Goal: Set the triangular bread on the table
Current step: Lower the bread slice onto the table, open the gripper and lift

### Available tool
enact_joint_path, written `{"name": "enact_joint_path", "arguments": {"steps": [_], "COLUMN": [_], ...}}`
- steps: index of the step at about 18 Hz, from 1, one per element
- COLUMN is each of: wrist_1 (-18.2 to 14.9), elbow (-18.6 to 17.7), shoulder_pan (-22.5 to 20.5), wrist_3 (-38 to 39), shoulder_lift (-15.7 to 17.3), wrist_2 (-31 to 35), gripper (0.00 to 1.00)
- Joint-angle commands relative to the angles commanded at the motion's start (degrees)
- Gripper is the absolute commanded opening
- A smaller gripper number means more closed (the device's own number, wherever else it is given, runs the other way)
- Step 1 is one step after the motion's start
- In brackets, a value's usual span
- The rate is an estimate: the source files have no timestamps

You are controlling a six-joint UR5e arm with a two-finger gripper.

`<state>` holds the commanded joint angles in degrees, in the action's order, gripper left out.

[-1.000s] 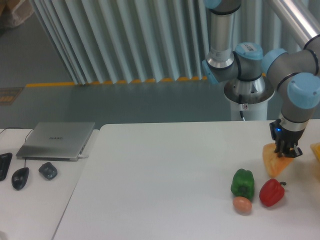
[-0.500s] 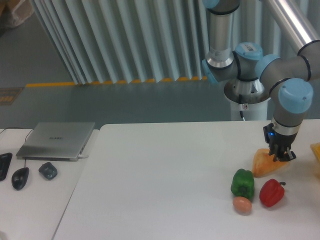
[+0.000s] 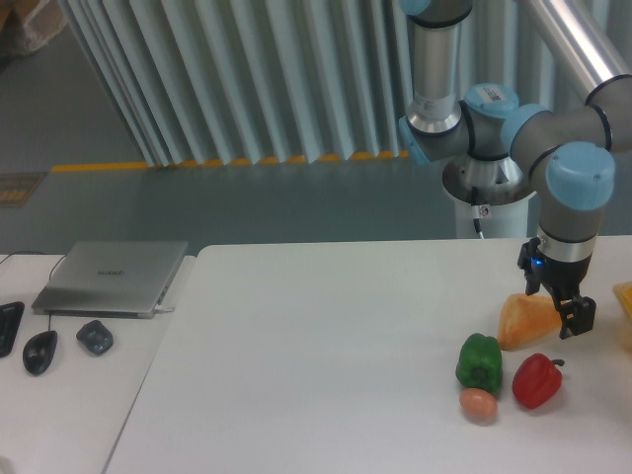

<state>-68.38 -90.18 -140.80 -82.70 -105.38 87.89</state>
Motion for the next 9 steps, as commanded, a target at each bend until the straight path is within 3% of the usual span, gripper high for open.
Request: {"name": "enact_joint_path", "arguments": {"steps": [9], "wrist_1": [0.71], "elbow": [-0.26], "shoulder_pan": [0.0], "wrist_3": [-0.36], "shoulder_lift": [0.09], "wrist_2": [-0.09], "gripper": [1.0]}}
